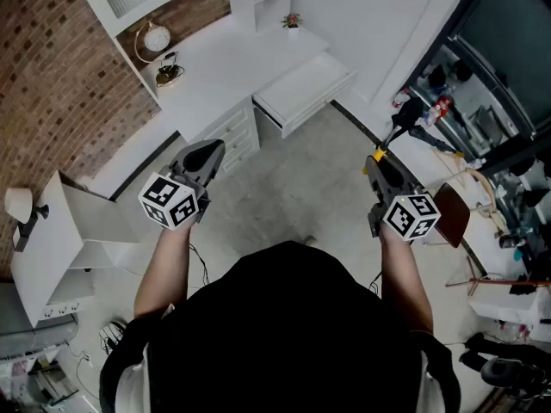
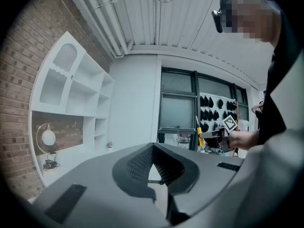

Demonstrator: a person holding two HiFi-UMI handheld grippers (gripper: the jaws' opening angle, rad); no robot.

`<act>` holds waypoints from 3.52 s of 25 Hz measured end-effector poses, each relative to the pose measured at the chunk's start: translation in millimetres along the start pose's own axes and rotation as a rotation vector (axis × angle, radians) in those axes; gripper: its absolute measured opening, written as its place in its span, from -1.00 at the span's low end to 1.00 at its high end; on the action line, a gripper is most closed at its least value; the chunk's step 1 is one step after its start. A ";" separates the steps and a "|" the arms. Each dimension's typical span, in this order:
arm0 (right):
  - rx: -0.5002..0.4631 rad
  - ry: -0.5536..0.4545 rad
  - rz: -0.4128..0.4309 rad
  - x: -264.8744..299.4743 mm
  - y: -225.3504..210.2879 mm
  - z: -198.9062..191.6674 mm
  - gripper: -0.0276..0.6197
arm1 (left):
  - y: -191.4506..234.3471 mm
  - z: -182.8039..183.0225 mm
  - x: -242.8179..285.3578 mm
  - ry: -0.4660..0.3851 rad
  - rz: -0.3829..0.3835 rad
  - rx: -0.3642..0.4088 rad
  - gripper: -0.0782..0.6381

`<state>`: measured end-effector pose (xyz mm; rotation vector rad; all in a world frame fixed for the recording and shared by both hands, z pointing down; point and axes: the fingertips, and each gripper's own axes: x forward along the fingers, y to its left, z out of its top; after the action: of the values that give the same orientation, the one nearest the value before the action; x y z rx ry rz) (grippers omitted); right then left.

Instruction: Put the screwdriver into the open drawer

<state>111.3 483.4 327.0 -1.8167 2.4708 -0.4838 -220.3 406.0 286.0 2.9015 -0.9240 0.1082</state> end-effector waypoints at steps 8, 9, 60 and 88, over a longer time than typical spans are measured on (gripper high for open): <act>0.004 0.011 -0.002 1.4 23.9 -7.5 -0.66 | 7.6 -7.8 -21.3 0.013 -0.021 -0.006 -0.73; 0.012 0.004 -0.002 1.4 24.4 -6.2 -0.66 | 8.1 -7.6 -22.5 0.012 -0.021 -0.006 -0.73; 0.039 0.073 -0.038 137.6 -146.5 19.3 -0.66 | 62.8 -37.1 168.9 0.138 -0.017 -0.066 -0.73; 0.043 0.145 0.050 245.3 -245.0 57.6 -0.66 | 110.9 -22.5 281.6 0.148 0.080 -0.114 -0.73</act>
<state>273.0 175.2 375.8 -1.7582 2.5688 -0.6838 -56.2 157.1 343.0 2.7113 -0.9858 0.2628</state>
